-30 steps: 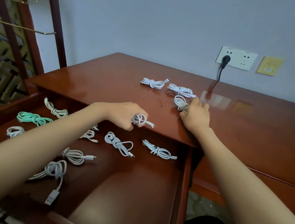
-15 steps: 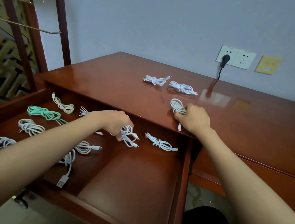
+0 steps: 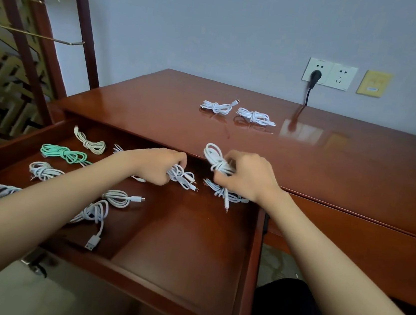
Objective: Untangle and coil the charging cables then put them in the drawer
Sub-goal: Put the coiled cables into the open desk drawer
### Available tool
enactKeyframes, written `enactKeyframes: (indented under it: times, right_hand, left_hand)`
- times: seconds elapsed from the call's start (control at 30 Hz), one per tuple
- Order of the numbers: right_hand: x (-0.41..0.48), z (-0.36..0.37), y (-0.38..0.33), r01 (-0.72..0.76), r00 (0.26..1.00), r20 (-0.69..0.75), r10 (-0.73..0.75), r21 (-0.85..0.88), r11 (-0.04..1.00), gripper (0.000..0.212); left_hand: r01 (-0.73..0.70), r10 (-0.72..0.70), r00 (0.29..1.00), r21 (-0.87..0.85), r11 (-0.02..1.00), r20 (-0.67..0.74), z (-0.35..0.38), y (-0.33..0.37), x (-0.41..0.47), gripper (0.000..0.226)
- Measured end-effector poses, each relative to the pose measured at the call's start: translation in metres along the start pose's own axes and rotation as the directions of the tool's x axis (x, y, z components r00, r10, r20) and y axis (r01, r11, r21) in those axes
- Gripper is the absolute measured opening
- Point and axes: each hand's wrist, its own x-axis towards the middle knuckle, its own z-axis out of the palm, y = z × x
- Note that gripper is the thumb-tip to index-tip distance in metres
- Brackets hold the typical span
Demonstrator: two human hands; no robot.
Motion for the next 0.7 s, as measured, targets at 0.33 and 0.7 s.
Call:
enactKeyframes:
  times: [0.33, 0.7]
  right_hand:
    - [-0.014, 0.006, -0.007, 0.141, 0.896, 0.437, -0.078, -0.113, 0.984, 0.041]
    - [-0.013, 0.013, -0.011, 0.206, 0.826, 0.560, -0.066, -0.191, 0.960, 0.046]
  left_hand:
    - [0.043, -0.028, 0.966, -0.051, 0.998, 0.256, 0.008, 0.009, -0.008, 0.034]
    - [0.079, -0.086, 0.905, 0.034, 0.996, 0.416, 0.002, 0.018, -0.001, 0.045]
